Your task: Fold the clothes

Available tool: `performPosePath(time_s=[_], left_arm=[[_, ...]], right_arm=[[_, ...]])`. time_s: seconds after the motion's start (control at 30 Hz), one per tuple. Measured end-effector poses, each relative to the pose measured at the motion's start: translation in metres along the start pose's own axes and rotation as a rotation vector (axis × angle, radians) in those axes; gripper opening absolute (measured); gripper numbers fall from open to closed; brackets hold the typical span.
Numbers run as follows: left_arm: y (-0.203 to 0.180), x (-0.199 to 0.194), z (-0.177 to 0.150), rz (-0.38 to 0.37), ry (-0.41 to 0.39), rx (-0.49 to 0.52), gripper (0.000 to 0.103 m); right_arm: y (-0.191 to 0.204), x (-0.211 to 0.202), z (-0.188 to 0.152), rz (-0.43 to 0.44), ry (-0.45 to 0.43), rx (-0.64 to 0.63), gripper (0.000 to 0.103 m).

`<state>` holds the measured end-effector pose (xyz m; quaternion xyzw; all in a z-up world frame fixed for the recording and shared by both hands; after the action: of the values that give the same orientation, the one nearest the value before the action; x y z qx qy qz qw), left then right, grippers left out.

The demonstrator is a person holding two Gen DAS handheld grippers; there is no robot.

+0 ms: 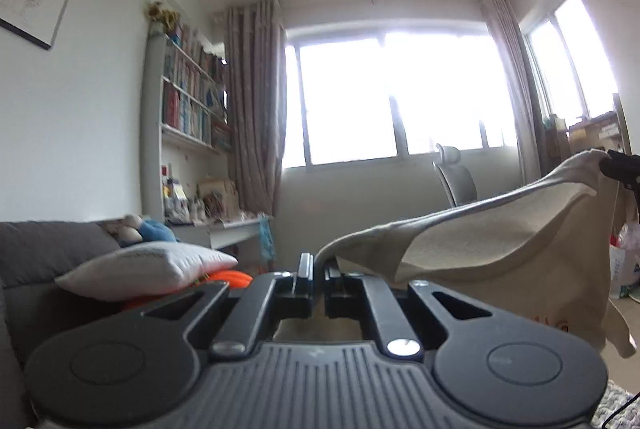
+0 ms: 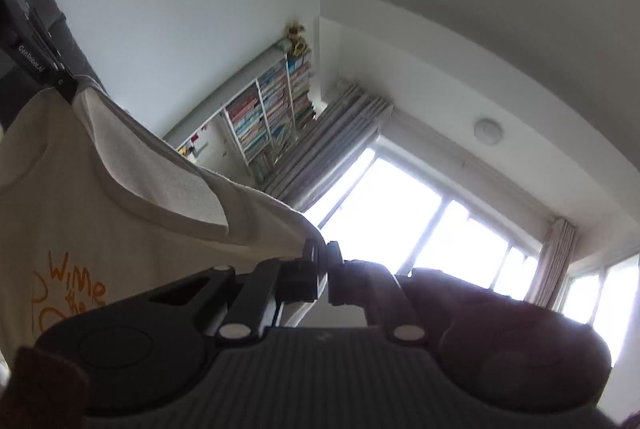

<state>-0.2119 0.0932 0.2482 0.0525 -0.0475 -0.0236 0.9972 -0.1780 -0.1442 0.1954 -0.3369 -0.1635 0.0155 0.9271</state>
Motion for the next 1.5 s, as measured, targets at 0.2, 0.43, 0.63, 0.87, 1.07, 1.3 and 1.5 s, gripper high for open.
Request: performPosePath(time_s=[0.2, 0.43, 0.63, 0.87, 1.07, 1.3, 1.5], left_arm=[[0.003, -0.044, 0.008, 0.049, -0.077, 0.04, 0.005], [-0.02, 0.025, -0.018, 0.059, -0.017, 0.117, 0.005], [-0.047, 0.119, -0.053, 0.063, 0.072, 0.208, 0.006], [-0.079, 0.229, -0.097, 0.066, 0.181, 0.314, 0.006], [-0.105, 0.319, -0.169, 0.028, 0.389, 0.309, 0.006], [-0.124, 0.37, -0.215, 0.037, 0.563, 0.345, 0.015], [-0.099, 0.362, -0.222, 0.066, 0.63, 0.281, 0.043]], right_arm=[[-0.004, -0.031, 0.063, -0.067, -0.098, -0.006, 0.004], [-0.018, -0.047, 0.126, -0.122, -0.171, 0.008, 0.004], [-0.023, 0.015, 0.124, -0.139, -0.066, 0.008, 0.004], [0.003, 0.126, 0.053, -0.09, 0.212, -0.018, 0.004], [-0.001, 0.197, 0.006, -0.011, 0.428, 0.032, 0.004], [-0.007, 0.241, -0.012, 0.03, 0.62, 0.085, 0.004], [-0.018, 0.222, -0.004, 0.095, 0.765, 0.137, 0.007]])
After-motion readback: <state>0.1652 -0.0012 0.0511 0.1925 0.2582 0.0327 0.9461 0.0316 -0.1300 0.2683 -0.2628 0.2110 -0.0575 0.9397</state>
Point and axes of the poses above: each gripper's, at about its wrist camera, not at the fingertips, and x roughly the way its jaws point, y to its left, z to its top, the point moved 3 cm from there along x, roughly the way its jaws point
